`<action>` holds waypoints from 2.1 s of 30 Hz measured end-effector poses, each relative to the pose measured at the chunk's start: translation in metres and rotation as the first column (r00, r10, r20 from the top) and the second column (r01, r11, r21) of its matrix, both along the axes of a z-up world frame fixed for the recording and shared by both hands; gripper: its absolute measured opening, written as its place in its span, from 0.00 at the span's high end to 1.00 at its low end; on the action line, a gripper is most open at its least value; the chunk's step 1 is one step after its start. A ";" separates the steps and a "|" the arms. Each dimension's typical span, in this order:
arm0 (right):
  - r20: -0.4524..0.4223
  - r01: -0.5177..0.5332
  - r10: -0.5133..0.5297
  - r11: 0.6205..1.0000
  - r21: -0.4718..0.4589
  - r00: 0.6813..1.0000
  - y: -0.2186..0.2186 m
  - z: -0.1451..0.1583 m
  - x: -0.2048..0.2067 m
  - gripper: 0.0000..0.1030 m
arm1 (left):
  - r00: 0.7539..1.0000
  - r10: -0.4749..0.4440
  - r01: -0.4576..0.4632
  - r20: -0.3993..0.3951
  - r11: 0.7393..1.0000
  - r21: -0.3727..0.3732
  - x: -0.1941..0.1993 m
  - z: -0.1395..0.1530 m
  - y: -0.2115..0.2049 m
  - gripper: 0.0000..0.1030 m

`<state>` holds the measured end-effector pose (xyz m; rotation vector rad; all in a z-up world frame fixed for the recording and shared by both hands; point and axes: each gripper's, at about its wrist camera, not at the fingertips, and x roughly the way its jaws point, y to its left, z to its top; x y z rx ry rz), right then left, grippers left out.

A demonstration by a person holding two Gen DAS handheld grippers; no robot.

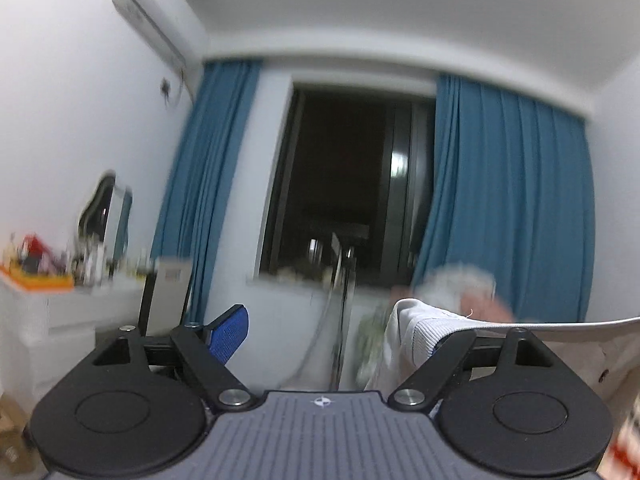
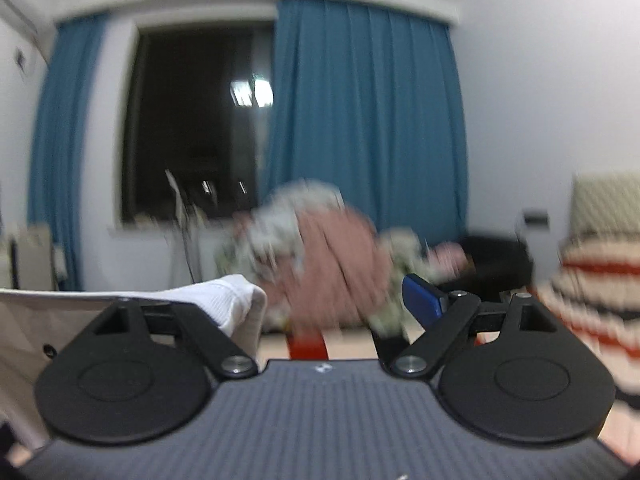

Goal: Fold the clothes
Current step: 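Lift the T-shirt high with both grippers, holding it up by the hem, then lay the T-shirt flat on the bed with both grippers and release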

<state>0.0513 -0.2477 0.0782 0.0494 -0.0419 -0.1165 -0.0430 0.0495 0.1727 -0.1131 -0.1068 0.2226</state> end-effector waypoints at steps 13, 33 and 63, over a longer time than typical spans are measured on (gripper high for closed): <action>0.335 -0.071 0.059 0.997 0.021 0.940 -0.030 0.276 -0.057 0.16 | 0.962 -0.067 0.049 0.263 0.996 0.078 -0.060 0.287 -0.030 0.13; -0.233 0.023 -0.034 0.999 -0.049 0.972 -0.046 -0.004 0.309 0.16 | 0.945 -0.138 0.161 -0.295 0.985 0.055 0.370 -0.030 -0.042 0.08; -0.616 -0.254 0.327 0.945 0.207 0.716 -0.005 -0.148 0.441 0.16 | 0.704 -0.319 0.384 -0.635 0.923 -0.038 0.540 -0.165 -0.047 0.00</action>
